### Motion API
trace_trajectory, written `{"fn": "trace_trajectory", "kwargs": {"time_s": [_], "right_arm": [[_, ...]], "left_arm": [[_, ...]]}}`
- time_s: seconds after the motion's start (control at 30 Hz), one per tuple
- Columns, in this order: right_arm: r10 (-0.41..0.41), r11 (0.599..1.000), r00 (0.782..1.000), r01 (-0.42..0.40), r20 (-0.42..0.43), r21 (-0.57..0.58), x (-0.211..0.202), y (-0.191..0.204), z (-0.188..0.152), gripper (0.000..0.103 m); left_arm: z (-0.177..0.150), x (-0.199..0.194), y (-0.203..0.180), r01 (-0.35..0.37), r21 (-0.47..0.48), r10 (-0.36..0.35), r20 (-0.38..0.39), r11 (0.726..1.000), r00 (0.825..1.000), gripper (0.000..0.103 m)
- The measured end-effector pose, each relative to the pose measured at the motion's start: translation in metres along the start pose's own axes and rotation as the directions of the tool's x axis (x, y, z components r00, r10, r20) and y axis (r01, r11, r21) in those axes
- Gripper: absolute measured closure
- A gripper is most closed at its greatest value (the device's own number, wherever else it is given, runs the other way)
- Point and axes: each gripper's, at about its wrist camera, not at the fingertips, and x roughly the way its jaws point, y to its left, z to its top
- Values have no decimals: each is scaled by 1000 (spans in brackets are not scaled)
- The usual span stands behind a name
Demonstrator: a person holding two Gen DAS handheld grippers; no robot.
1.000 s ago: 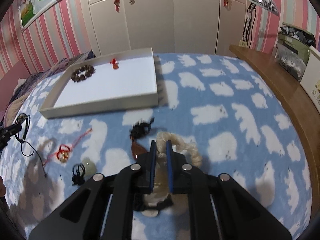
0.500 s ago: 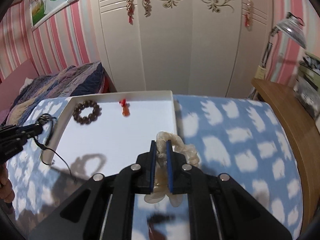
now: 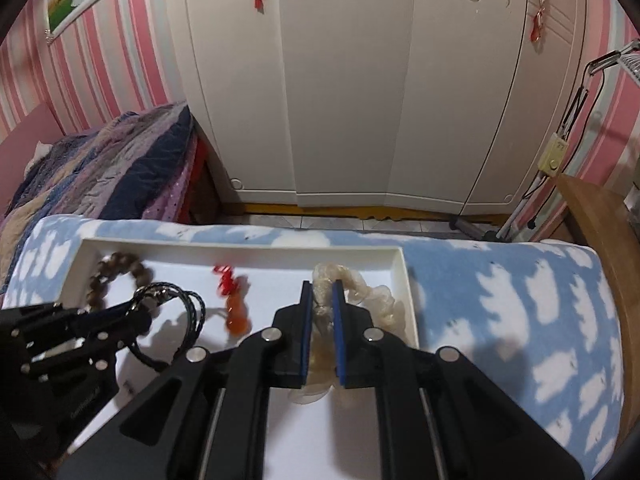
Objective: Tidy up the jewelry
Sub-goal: 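Open the left tool over the tray while the right tool releases the scrunchie beside it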
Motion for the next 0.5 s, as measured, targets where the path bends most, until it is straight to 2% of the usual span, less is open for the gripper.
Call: {"fn": "trace_trajectory", "kwargs": {"time_s": [0.13, 0.2, 0.5], "right_arm": [[2, 1000, 999, -1, -53, 14, 29, -3, 7, 94], [2, 1000, 998, -1, -64, 15, 36, -4, 7, 94], [43, 999, 995, -43, -91, 1, 45, -6, 5, 90]], "left_arm": [[12, 17, 4, 1, -65, -2, -22, 998, 1000, 93], [16, 26, 3, -22, -77, 20, -26, 997, 999, 93], [23, 33, -2, -30, -108, 26, -30, 994, 999, 91]]}}
